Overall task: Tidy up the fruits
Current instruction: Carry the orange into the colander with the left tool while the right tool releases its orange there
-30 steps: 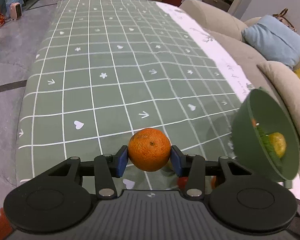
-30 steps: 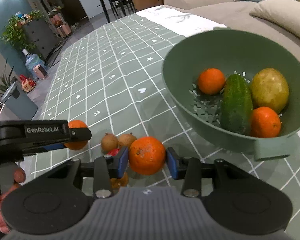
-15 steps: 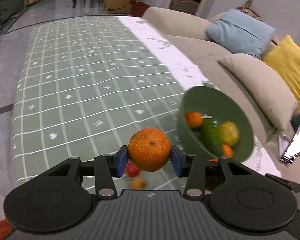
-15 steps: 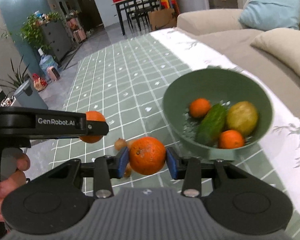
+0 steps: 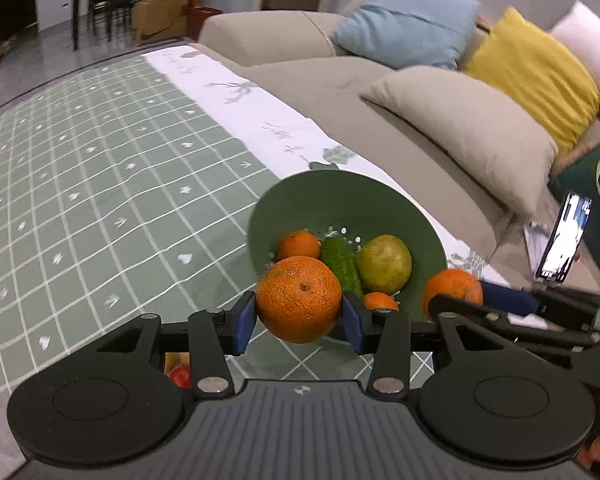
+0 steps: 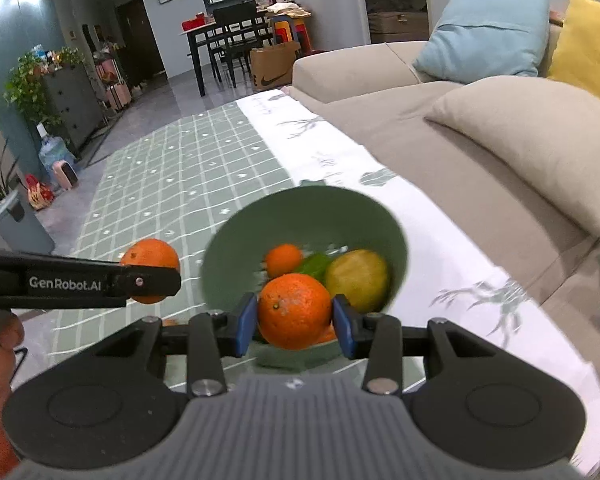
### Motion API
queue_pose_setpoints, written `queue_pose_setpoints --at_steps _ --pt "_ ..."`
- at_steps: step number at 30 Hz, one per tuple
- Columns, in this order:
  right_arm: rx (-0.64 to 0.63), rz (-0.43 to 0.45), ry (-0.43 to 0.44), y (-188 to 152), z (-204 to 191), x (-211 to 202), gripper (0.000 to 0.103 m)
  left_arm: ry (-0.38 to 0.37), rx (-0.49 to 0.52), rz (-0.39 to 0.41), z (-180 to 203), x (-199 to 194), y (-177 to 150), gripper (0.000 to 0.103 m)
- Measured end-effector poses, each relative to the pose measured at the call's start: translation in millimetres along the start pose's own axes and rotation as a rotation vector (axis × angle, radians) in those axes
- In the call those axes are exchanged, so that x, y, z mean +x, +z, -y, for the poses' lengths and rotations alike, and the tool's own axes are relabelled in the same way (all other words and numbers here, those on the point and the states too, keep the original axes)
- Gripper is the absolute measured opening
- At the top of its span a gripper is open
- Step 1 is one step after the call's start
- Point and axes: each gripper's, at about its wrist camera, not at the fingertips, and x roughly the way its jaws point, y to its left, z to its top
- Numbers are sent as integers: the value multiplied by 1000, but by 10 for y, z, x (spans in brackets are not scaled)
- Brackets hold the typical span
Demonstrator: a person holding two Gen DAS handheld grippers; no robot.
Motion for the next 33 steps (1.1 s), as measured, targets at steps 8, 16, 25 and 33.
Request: queue_pose_setpoints --at_steps 8,16,25,33 --pt "-109 -20 20 186 149 280 38 32 95 -76 150 388 157 51" --pt "-191 -53 9 392 243 730 38 65 184 -141 200 699 287 51" --pt "-251 -59 3 603 196 1101 38 91 229 -179 182 975 318 51" --pt "-251 -118 11 581 182 1425 38 95 270 -192 209 1105 289 55"
